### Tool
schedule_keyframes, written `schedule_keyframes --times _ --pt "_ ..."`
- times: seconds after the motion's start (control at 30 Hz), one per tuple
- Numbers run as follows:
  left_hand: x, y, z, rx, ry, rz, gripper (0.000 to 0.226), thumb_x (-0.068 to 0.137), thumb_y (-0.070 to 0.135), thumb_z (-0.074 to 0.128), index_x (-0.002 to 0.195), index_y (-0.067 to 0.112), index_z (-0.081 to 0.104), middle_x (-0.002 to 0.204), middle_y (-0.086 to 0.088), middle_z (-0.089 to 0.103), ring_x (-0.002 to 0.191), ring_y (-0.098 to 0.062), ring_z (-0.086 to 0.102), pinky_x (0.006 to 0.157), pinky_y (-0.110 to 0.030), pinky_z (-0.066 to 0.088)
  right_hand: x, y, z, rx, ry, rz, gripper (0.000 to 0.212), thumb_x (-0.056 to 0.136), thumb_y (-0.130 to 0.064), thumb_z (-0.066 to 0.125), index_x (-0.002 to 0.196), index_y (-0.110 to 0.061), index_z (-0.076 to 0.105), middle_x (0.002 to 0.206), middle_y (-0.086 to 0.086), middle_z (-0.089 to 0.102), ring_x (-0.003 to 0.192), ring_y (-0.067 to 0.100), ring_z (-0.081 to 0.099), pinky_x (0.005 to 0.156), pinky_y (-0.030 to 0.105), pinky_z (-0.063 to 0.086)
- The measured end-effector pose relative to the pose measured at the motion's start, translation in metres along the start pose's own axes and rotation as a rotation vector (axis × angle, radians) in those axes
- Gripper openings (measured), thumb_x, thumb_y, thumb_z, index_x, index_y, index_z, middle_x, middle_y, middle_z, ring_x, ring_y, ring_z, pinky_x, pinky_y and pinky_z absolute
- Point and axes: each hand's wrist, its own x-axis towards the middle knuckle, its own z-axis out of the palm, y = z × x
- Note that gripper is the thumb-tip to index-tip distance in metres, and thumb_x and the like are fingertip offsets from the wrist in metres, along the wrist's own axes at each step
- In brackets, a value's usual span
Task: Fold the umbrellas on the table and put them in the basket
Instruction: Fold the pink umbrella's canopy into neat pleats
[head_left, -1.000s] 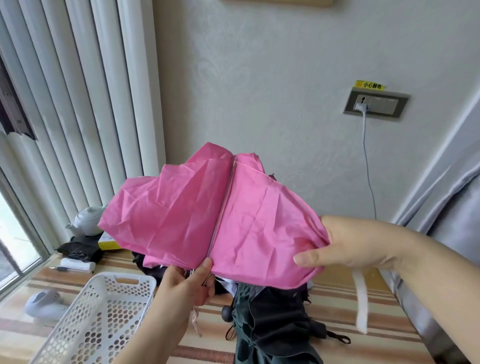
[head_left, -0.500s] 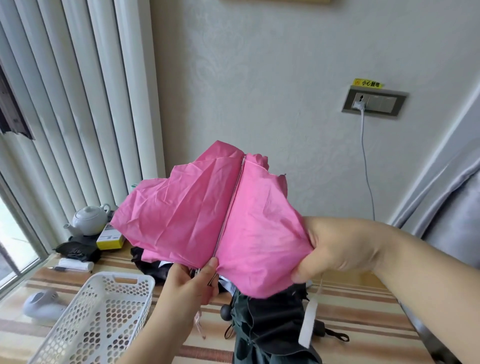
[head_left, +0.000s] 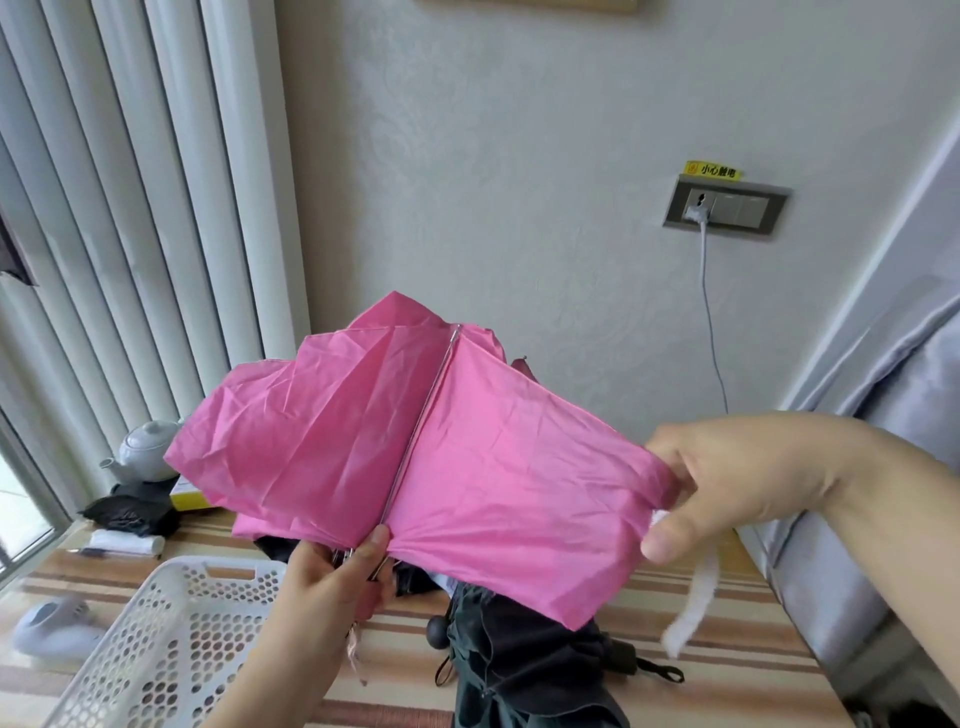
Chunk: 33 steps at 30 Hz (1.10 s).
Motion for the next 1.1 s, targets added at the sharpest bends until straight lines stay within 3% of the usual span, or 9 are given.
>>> schedule_keyframes --times 0.27,0.43,0.5,0.6,0.7,0.9,1.0,1.03,1.1 --pt "0.004 -0.003 0.002 -0.013 0.035 -0.005 0.024 0.088 0.002 0.062 0.068 -0.001 0.049 0.047 -0.011 0.044 0.048 -0.019 0.039 0.039 -0.023 0.028 -0.014 0.002 -0.007 0.158 0.188 -0.07 0.045 0.082 -0.05 0.065 0.09 -0.006 0.075 0.094 0.0 0.075 0.091 0.008 0.067 0.087 0.018 0.048" --pt "0.002 -0.001 0.007 -0.022 0.106 0.011 0.035 0.075 0.018 0.076 0.081 -0.003 0.05 0.058 -0.013 0.043 0.054 -0.022 0.039 0.037 -0.023 0.032 -0.007 0.01 0.027 0.215 1.116 -0.021 0.015 0.083 -0.041 0.063 0.087 -0.027 0.067 0.089 -0.014 0.071 0.089 -0.002 0.065 0.086 0.024 0.048" --pt "-0.002 -0.001 0.013 -0.027 0.112 0.06 0.025 0.085 0.012 0.067 0.076 -0.004 0.05 0.052 -0.011 0.042 0.051 -0.019 0.039 0.038 -0.022 0.031 -0.012 0.009 0.057 0.243 1.366 -0.061 0.047 0.07 -0.072 0.06 0.079 -0.025 0.063 0.075 -0.007 0.069 0.072 0.003 0.064 0.069 0.021 0.047" --pt "-0.006 0.003 0.023 -0.018 0.138 0.115 0.027 0.088 0.009 0.065 0.07 -0.001 0.047 0.048 -0.004 0.039 0.047 -0.016 0.036 0.04 -0.023 0.031 0.003 0.011 0.118 0.42 0.897 0.15 0.099 0.027 -0.102 0.046 0.074 -0.016 0.064 0.065 0.005 0.069 0.058 0.013 0.066 0.061 0.028 0.049" --pt "-0.008 0.009 0.03 -0.003 0.151 0.128 0.037 0.077 0.026 0.074 0.069 0.0 0.05 0.054 -0.01 0.036 0.051 -0.019 0.036 0.047 -0.028 0.029 0.04 0.01 0.156 0.746 0.436 0.179 0.119 0.014 -0.09 0.067 0.11 -0.022 0.052 0.098 -0.011 0.07 0.095 0.005 0.069 0.076 0.021 0.054" --pt "-0.016 0.008 0.049 -0.043 0.124 0.052 0.031 0.089 0.015 0.06 0.066 -0.004 0.05 0.054 -0.014 0.04 0.048 -0.021 0.039 0.039 -0.023 0.038 0.092 -0.016 0.145 0.911 1.087 -0.319 0.063 0.063 -0.051 0.084 0.112 -0.021 0.057 0.097 -0.011 0.074 0.094 0.002 0.068 0.075 0.012 0.05" --pt "-0.017 0.002 0.048 -0.03 0.166 0.052 0.03 0.09 0.013 0.059 0.066 -0.003 0.048 0.051 -0.013 0.041 0.041 -0.018 0.042 0.037 -0.019 0.037 0.087 -0.033 0.14 0.809 1.356 -0.198 0.04 0.077 -0.07 0.057 0.071 -0.036 0.037 0.064 0.004 0.06 0.071 0.014 0.067 0.061 0.029 0.048" --pt "-0.018 0.001 0.047 -0.031 0.18 0.061 0.03 0.089 0.013 0.059 0.067 -0.004 0.049 0.052 -0.014 0.04 0.044 -0.02 0.042 0.038 -0.019 0.037 0.084 -0.032 0.139 0.77 1.398 -0.128 0.062 0.078 -0.076 0.049 0.109 -0.022 0.056 0.073 0.008 0.059 0.082 0.018 0.067 0.069 0.034 0.051" --pt "-0.018 -0.001 0.044 -0.027 0.211 0.094 0.032 0.089 0.014 0.059 0.07 -0.009 0.049 0.054 -0.016 0.04 0.052 -0.024 0.04 0.039 -0.022 0.037 0.078 -0.034 0.137 0.89 1.39 -0.382 0.053 0.07 -0.083 0.05 0.102 -0.045 0.069 0.102 -0.006 0.071 0.107 0.012 0.065 0.088 0.029 0.053"
